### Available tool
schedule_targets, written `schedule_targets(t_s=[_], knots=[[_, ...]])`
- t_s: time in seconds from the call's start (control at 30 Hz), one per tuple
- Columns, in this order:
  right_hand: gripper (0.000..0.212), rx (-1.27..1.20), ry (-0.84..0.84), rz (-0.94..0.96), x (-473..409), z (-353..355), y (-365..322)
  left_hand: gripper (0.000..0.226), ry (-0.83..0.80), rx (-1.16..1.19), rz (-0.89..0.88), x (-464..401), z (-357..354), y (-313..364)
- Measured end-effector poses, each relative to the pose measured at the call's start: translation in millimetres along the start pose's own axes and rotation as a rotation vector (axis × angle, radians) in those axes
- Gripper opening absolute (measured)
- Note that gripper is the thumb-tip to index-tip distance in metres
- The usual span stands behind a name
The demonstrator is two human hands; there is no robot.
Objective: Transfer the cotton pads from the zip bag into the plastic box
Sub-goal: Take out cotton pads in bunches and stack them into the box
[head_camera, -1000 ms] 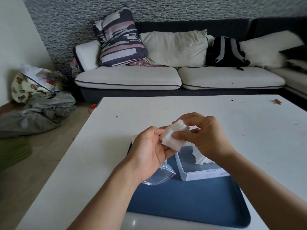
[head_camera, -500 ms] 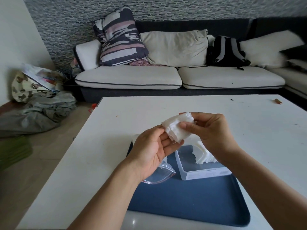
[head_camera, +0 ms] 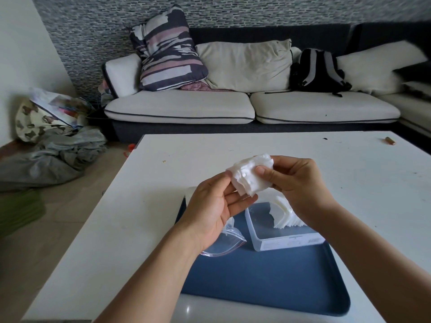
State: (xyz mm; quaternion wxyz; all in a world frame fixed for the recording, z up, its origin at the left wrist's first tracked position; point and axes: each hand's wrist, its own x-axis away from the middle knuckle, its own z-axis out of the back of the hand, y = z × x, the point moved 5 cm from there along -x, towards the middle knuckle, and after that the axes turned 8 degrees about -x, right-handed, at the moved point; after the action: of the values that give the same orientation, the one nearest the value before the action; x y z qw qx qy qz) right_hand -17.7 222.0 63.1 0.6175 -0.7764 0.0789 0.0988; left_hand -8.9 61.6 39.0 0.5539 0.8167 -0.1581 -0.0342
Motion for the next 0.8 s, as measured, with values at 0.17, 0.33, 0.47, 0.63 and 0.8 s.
schedule_targets(t_s=[0.17, 0.33, 0.47, 0.63, 0.8], knots=[[0.022, -0.133, 0.035, 0.003, -0.2, 1.0, -5.2, 0.031, 0.078, 0.032, 0.019, -1.7, 1.8, -1.6], [0.019, -0.159, -0.047, -0.044, 1.8, -4.7, -5.8, 0.033, 0.095, 0.024, 0.022, -2.1, 3.1, -0.9], [0.024, -0.036, 0.001, -0.031, 2.6, -7.7, 0.6, 0.032, 0.033, 0.038, 0.041, 2.0, -4.3, -1.3], [0.022, 0.050, 0.014, -0.039, 2.6, -7.6, 3.4, 0.037, 0.061, 0.060, 0.055, 2.3, -2.0, -4.0], [0.016, 0.298, 0.041, 0.016, 7.0, -13.2, 3.7, 0.043, 0.153, -0.075, -0.036, 0.9, -7.0, -9.6]])
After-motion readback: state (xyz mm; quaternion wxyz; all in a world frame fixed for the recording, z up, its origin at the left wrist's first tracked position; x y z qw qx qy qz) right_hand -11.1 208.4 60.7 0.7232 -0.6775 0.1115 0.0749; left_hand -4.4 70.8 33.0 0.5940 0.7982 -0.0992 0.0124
